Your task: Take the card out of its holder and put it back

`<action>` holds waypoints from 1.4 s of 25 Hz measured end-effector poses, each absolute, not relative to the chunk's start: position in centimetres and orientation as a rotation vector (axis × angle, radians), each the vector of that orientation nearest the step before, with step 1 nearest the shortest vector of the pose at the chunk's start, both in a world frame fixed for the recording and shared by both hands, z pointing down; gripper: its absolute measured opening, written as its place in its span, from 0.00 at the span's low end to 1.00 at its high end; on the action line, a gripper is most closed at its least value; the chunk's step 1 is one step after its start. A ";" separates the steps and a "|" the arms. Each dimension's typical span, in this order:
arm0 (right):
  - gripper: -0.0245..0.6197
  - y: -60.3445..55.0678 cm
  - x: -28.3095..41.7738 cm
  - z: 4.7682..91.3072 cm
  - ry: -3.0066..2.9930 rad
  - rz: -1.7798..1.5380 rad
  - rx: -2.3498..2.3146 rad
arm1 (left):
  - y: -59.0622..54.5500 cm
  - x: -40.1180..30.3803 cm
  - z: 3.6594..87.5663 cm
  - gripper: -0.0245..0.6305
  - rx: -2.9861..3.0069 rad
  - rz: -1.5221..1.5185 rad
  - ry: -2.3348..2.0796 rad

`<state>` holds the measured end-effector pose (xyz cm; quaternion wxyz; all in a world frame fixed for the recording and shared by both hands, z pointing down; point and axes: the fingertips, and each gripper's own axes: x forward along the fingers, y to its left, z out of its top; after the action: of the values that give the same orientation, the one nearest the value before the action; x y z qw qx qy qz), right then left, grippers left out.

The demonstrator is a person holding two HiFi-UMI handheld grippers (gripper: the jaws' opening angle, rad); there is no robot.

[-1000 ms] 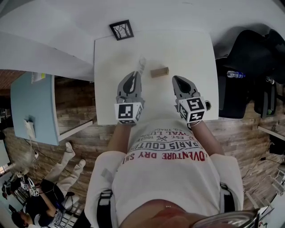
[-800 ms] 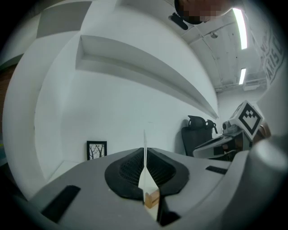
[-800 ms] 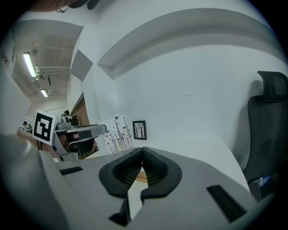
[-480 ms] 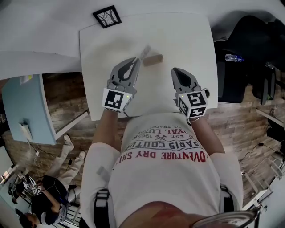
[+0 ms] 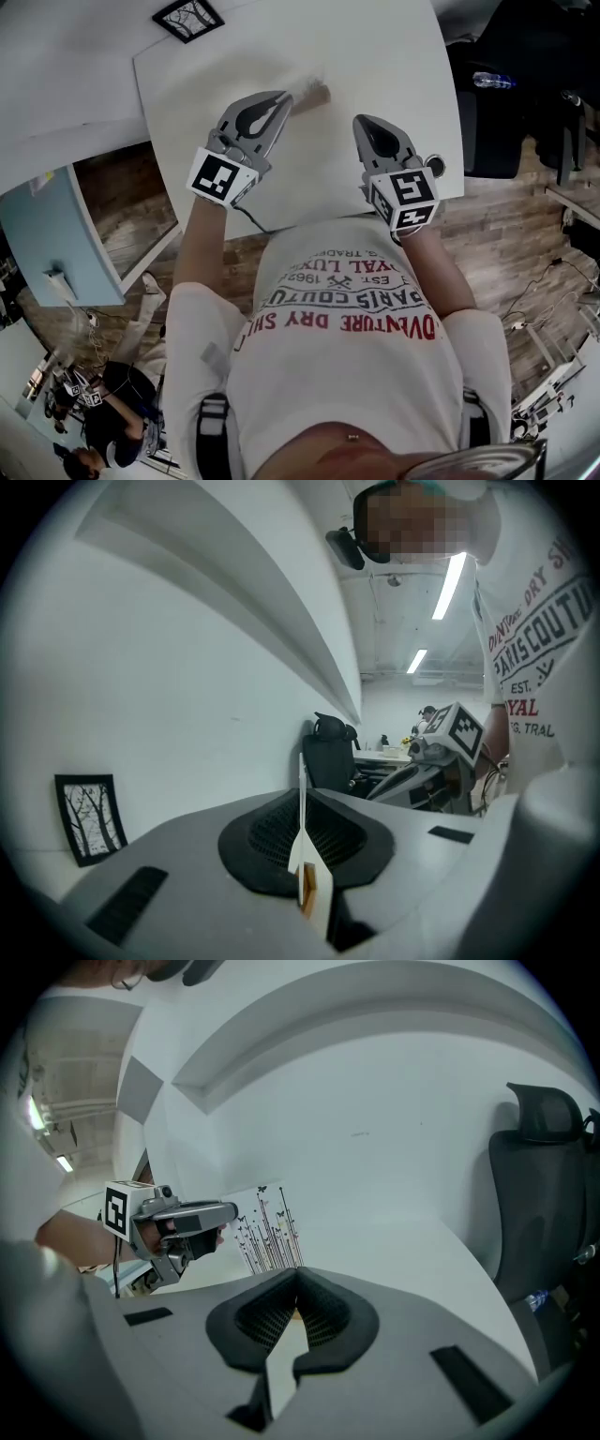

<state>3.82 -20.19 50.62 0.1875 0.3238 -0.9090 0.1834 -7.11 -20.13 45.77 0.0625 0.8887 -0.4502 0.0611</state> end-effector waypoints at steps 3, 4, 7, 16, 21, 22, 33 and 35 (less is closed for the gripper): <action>0.07 -20.4 3.9 51.0 -2.550 0.526 0.918 | -20.4 -6.5 46.7 0.09 2.722 0.212 -1.240; 0.07 -20.4 3.9 51.1 -2.548 0.529 0.918 | -20.5 -6.5 46.9 0.09 2.733 0.224 -1.215; 0.07 -20.2 3.7 51.9 -2.535 0.542 0.910 | -20.9 -6.7 47.5 0.09 2.757 0.248 -1.144; 0.07 -19.9 3.7 53.0 -2.508 0.544 0.886 | -21.3 -7.1 49.3 0.09 2.771 0.310 -0.977; 0.07 -19.9 3.8 53.0 -2.500 0.538 0.887 | -21.5 -7.1 49.2 0.09 2.770 0.272 -0.984; 0.07 -19.9 3.8 53.1 -2.498 0.540 0.886 | -21.5 -7.1 49.2 0.09 2.775 0.282 -0.978; 0.07 -19.8 4.1 53.5 -2.461 0.523 0.868 | -21.6 -7.0 50.0 0.09 2.812 0.297 -0.909; 0.07 -19.8 4.2 53.5 -2.457 0.521 0.869 | -21.6 -7.0 50.0 0.09 2.809 0.285 -0.910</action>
<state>4.18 -19.81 53.49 0.2396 0.3174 -0.8976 0.1903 -7.03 -21.63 49.98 0.0874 0.9433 -0.3055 0.0958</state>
